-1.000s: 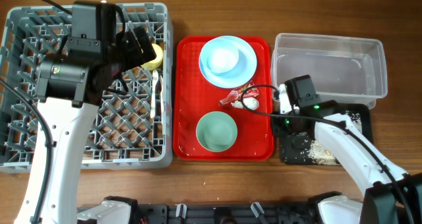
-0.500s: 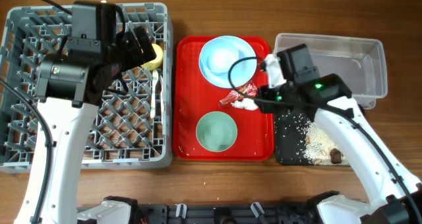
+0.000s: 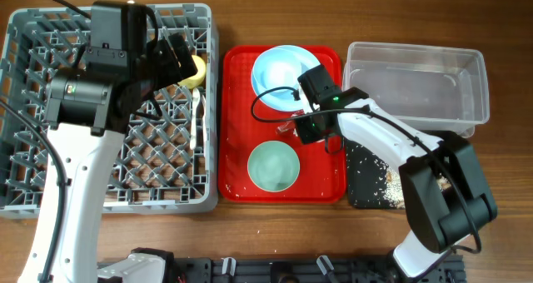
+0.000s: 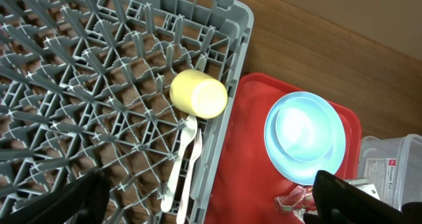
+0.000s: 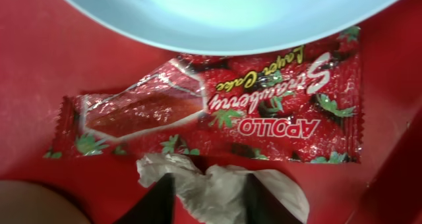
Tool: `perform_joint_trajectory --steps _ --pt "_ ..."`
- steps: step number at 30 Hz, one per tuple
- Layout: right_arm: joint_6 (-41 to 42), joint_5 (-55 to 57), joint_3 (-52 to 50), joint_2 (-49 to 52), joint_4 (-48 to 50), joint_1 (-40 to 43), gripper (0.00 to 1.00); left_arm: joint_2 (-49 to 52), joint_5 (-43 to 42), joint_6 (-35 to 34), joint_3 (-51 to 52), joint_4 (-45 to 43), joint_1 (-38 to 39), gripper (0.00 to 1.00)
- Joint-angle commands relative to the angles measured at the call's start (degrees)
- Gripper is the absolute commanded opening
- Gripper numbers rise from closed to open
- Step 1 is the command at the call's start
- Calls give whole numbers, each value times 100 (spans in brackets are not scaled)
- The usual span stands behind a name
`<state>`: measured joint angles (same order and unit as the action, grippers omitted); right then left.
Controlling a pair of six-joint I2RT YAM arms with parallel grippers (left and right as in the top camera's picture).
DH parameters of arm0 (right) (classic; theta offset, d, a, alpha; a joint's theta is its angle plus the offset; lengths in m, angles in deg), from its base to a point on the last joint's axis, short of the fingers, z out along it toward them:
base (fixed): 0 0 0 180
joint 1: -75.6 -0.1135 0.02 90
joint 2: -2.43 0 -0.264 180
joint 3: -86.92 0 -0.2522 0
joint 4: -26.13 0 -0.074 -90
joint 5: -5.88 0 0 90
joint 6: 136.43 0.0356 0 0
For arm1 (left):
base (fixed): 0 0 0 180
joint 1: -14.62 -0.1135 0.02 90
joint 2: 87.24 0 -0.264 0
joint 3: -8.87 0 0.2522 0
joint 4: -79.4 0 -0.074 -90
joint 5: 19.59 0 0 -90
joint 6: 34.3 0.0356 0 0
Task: Sort waste into correct bins and load items into the dishwasher rack
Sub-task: 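Move the right gripper to the red tray and grasp the white tissue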
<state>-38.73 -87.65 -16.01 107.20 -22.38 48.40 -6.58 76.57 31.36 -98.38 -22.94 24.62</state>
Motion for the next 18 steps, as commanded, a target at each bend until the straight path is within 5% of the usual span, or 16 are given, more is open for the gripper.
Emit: perform_joint_trajectory --steps 1,3,7,10,13,16,18 --pt "-157 68 59 46 -68 -11 16 -24 35 -11 -50 -15 -26 100" --pt "-155 -219 516 -144 -538 -11 4 -24 35 -11 -50 -15 -26 100" --pt "-144 -94 1617 -1027 -1561 -11 4 -24 35 -11 -50 -15 -26 100" --pt "295 1167 1700 -1884 -1681 103 4 -24 35 -11 -50 -15 -26 100" --pt "280 352 1652 -1943 -2212 166 41 -24 35 -11 -50 -15 -26 100" --pt "284 -63 1147 -1794 -2367 166 58 -24 35 -13 -50 -15 -26 100" --pt "278 -87 470 -1578 -1829 70 60 -24 35 -11 -50 -15 -26 100"
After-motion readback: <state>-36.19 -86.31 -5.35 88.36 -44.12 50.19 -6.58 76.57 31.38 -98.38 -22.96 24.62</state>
